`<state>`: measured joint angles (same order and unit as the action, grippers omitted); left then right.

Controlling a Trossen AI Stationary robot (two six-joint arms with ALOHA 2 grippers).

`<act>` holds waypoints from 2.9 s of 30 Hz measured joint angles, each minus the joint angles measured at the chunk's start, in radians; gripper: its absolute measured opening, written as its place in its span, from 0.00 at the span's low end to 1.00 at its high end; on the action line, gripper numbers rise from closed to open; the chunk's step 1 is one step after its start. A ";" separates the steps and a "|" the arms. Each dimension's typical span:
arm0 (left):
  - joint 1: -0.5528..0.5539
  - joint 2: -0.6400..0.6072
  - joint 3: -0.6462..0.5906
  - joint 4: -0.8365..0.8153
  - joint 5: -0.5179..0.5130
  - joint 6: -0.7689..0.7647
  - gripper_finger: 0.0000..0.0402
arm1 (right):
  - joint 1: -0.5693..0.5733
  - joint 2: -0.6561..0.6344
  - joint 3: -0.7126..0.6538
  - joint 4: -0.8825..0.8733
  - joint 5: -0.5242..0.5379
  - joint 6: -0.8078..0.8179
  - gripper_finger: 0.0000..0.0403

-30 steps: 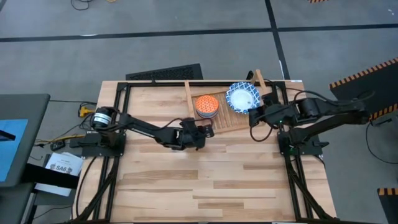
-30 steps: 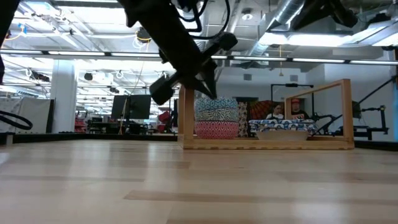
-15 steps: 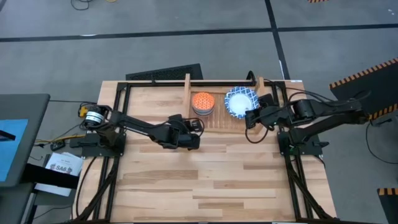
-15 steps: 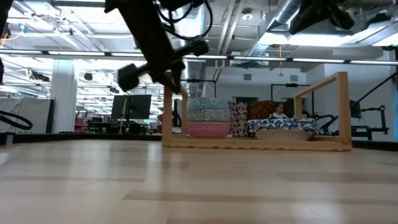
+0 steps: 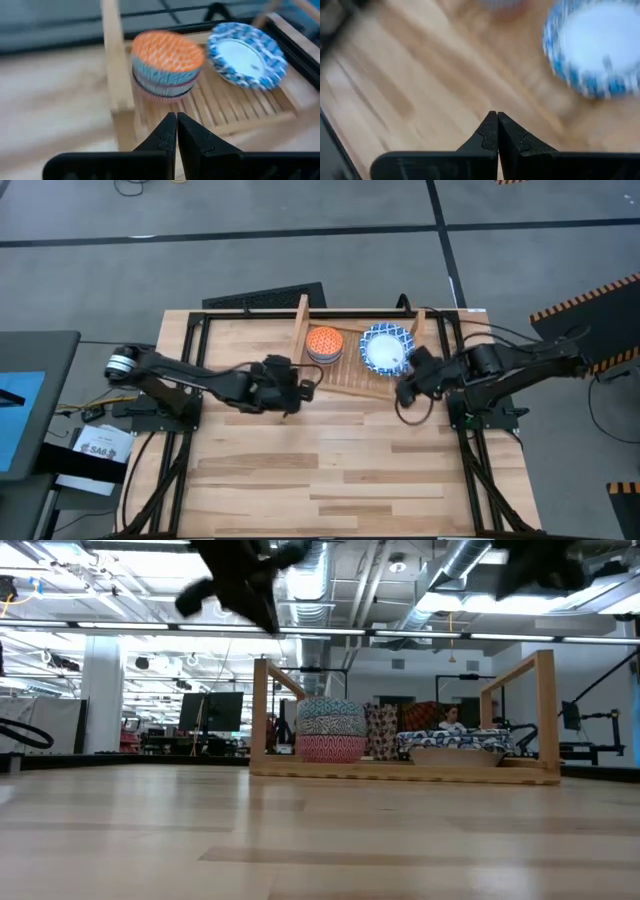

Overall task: Place and stack bowls onto a shelf
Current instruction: Adjust the shelf, then return to Home Position

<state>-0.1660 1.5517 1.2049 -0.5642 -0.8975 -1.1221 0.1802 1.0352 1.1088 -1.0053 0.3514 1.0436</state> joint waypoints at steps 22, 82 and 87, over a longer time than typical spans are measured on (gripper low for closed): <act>0.103 -0.643 -0.610 1.018 0.757 0.696 0.00 | 0.152 -0.100 -0.250 -0.212 0.029 0.426 0.05; 0.104 -1.551 -1.194 0.878 0.806 0.748 0.00 | -0.051 -0.068 -0.248 0.544 -0.141 -0.372 0.05; 0.104 -1.538 -1.194 0.812 0.787 0.743 0.00 | 0.005 -0.068 -0.248 0.492 -0.142 -0.387 0.05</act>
<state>-0.0616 0.0141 0.0105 0.2475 -0.1106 -0.3792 0.1856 0.9676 0.8608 -0.5136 0.2096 0.6564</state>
